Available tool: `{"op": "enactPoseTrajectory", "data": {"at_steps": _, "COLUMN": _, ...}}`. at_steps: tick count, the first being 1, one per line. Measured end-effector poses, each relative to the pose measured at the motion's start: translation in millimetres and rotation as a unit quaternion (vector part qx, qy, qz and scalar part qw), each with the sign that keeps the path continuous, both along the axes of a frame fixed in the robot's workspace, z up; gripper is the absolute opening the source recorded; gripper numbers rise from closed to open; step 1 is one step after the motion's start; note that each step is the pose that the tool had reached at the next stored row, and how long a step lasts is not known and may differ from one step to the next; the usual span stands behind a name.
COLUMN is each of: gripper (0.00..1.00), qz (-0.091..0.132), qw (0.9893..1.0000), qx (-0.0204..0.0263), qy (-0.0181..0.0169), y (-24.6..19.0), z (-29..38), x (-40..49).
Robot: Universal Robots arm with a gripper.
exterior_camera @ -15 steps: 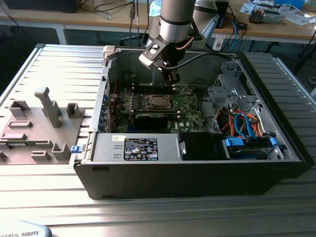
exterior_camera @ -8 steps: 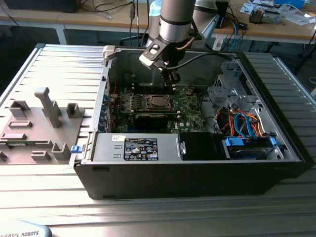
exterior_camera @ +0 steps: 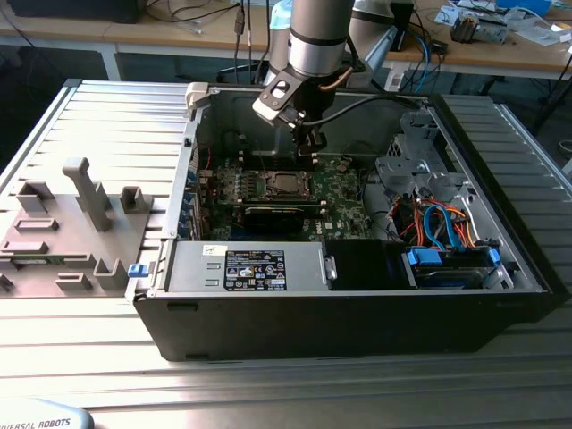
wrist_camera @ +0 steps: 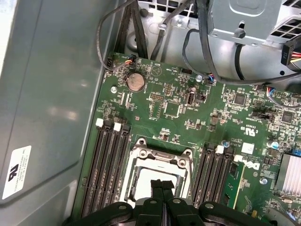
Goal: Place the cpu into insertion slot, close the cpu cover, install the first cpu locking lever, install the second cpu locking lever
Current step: 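Install the first cpu locking lever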
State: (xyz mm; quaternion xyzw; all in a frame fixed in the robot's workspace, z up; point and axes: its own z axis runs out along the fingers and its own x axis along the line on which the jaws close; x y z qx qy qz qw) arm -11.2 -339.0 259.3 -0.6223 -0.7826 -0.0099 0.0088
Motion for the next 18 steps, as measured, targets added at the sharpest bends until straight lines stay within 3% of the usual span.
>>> {"op": "enactPoseTrajectory", "data": {"at_steps": 18, "gripper": 0.11, "qz": 0.026, "qw": 0.9997, "qx": -0.0001, "qy": 0.0000, "y": 0.0, "z": 0.0, "x": 0.0}}
